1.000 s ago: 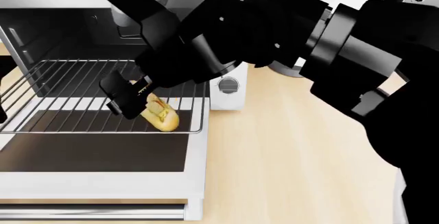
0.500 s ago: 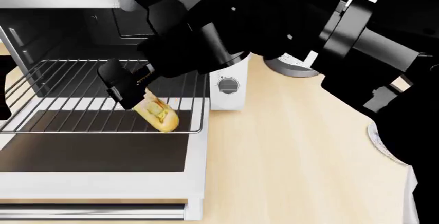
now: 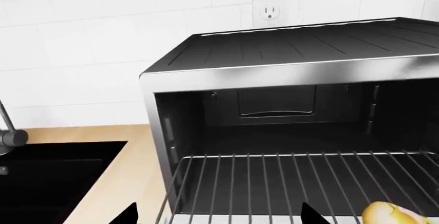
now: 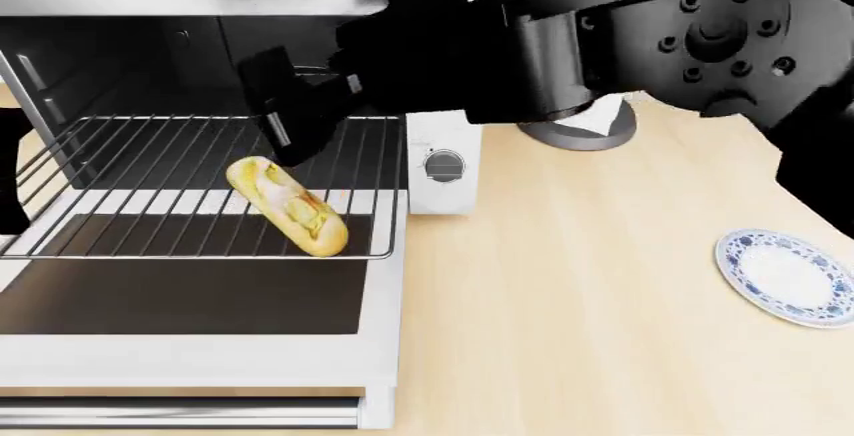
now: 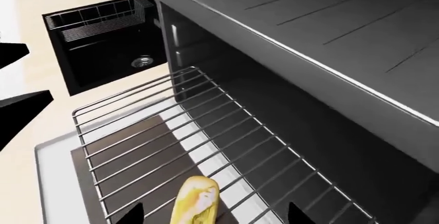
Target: Place the baguette on the rack of the toaster oven.
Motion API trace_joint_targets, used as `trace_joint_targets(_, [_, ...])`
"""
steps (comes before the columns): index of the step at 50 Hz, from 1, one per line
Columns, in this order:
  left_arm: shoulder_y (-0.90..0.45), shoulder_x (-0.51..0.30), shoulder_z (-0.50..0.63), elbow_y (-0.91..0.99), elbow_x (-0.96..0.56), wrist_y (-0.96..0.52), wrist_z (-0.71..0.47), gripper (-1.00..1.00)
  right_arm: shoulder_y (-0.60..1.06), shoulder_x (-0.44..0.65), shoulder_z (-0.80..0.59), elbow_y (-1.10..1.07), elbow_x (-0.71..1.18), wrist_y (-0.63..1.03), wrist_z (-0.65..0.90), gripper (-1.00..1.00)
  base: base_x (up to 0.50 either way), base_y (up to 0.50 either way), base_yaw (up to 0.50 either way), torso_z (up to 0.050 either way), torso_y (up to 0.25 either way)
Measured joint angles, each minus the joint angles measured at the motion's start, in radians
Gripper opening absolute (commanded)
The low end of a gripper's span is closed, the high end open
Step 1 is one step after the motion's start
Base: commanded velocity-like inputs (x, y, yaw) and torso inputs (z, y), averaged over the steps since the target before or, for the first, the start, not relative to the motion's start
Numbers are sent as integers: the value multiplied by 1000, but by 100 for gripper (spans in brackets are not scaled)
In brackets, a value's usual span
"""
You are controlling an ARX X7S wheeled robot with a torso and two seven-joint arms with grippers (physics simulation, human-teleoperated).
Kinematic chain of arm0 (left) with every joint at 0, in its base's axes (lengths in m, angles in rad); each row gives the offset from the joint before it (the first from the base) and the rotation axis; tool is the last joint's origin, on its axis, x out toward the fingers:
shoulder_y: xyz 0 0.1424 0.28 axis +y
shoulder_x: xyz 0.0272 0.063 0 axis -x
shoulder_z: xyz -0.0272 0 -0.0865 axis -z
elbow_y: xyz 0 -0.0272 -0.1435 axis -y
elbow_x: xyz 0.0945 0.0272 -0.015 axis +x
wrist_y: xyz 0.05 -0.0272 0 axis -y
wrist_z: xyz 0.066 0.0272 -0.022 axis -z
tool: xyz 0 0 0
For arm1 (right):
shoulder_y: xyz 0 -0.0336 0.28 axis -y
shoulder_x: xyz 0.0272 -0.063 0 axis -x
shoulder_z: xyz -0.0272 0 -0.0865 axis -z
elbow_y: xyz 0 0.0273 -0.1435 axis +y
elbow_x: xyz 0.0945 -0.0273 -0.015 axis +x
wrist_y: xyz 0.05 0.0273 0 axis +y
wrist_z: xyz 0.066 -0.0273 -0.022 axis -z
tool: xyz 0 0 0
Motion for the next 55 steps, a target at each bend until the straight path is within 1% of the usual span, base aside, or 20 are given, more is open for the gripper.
trace_joint_targets(7, [-67, -32, 66, -18, -17, 19, -5, 100, -1, 140, 50, -163, 44, -31, 101, 100, 0, 0, 0, 0, 0])
trace_joint_targets(15, [-105, -39, 101, -26, -10, 28, 1, 100, -6, 309, 96, -332, 70, -55, 188, 100, 0, 0, 0, 0, 0])
trace_joint_targets(22, [-144, -42, 143, -36, -3, 33, 8, 100, -6, 454, 127, -438, 86, -65, 244, 100, 0, 0, 0, 0, 0])
trace_joint_targets(30, [-339, -39, 304, -88, -29, 14, -15, 100, 41, 578, 159, -481, 108, -37, 299, 100, 0, 0, 0, 0, 0])
trace_joint_targets(35, [-470, -19, 402, -127, -54, -3, -40, 100, 69, 621, 171, -482, 117, -16, 320, 100, 0, 0, 0, 0, 0])
trace_joint_targets(42, [-656, 22, 524, -203, -81, -42, -75, 100, 115, 638, 176, -428, 89, 29, 314, 100, 0, 0, 0, 0, 0])
trace_joint_targets(51, [-803, 65, 619, -272, -78, -81, -88, 100, 170, 630, 183, -353, 53, 73, 299, 100, 0, 0, 0, 0, 0])
trace_joint_targets(55, [-845, 82, 644, -296, -64, -96, -83, 100, 179, 621, 183, -319, 23, 79, 280, 100, 0, 0, 0, 0, 0])
